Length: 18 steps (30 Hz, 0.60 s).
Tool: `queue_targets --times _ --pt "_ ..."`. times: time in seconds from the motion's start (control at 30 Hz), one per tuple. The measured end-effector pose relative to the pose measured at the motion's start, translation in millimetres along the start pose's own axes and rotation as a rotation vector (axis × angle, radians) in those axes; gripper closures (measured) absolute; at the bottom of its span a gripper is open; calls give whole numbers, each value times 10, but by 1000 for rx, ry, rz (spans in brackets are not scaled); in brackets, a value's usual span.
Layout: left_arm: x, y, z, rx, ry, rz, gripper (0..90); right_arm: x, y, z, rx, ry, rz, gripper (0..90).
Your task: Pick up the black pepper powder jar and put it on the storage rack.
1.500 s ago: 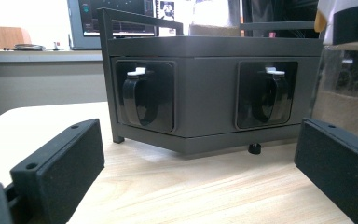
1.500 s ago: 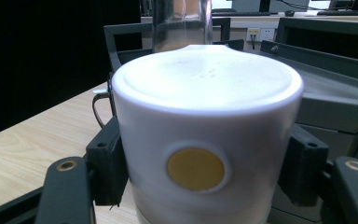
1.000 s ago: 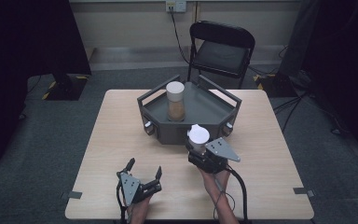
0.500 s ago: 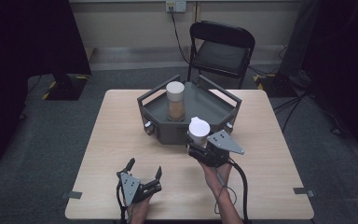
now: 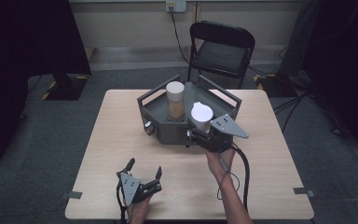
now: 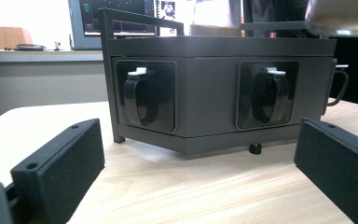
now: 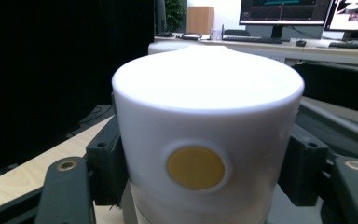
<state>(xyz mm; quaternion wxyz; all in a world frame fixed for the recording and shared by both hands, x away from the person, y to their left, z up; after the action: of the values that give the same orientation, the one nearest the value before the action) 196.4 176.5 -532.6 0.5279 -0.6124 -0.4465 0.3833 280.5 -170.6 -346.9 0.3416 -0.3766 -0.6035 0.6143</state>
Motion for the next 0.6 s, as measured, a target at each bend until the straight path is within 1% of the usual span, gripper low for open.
queue_targets --times 0.07,0.1,0.27,0.37,0.47,0.6 --pt "-2 0 1 0 -2 0 7 -11 -38 -39 -9 11 19 305" --pt "-2 0 1 0 -2 0 7 -24 -64 -61 -7 12 21 304" --pt "-2 -1 1 1 -2 0 7 -90 -139 -161 -5 23 15 304" --pt "-2 -1 1 0 -2 0 7 -115 -159 -209 -5 33 1 304" --pt "-2 0 1 0 -2 0 7 -90 -174 -251 -16 62 7 305" --pt "-1 -1 2 0 -2 0 7 -117 -238 -337 -15 79 -15 305"
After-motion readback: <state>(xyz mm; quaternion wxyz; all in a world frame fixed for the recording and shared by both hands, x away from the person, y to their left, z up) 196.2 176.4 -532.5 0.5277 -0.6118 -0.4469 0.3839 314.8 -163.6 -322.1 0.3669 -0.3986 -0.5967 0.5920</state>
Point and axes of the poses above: each handheld gripper's, and its own axes: z roughly backward along the jaws, y roughly out of its underside, x roughly to its left, the point moved 3 cm from there along -z, roughly forward along the jaws, and after that the axes turned 5 degrees about -x, right-handed, at the moved point
